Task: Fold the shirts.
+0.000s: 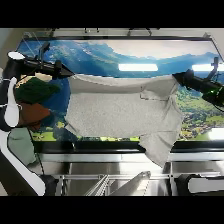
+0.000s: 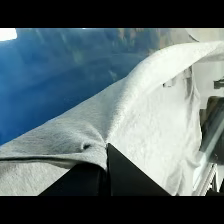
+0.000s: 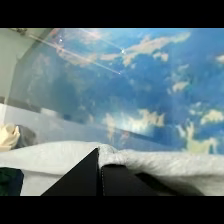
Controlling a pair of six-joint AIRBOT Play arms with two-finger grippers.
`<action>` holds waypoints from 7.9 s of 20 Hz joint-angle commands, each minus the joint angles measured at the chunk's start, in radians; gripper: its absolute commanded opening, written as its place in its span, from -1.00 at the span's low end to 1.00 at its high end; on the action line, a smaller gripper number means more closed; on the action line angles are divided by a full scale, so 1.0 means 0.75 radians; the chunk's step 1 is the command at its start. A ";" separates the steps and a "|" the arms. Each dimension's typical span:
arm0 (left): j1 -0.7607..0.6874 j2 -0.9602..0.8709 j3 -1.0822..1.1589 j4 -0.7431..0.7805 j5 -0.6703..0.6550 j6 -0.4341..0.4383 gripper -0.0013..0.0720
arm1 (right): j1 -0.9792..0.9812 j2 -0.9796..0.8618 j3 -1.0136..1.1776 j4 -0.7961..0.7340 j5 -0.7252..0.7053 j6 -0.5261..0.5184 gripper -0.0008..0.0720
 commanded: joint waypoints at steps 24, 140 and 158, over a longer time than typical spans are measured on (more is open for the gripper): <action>0.133 0.204 -0.362 0.370 -0.427 -0.206 -0.17 | -0.357 0.411 -0.206 -1.165 0.488 0.640 -0.12; -0.763 -0.102 0.134 0.044 0.101 -0.387 -0.95 | 0.036 0.100 0.227 -0.514 0.748 0.536 -0.94; -0.024 0.661 -0.531 -0.182 -0.045 0.063 -0.95 | 1.395 -0.525 1.008 -0.547 -0.259 0.610 0.60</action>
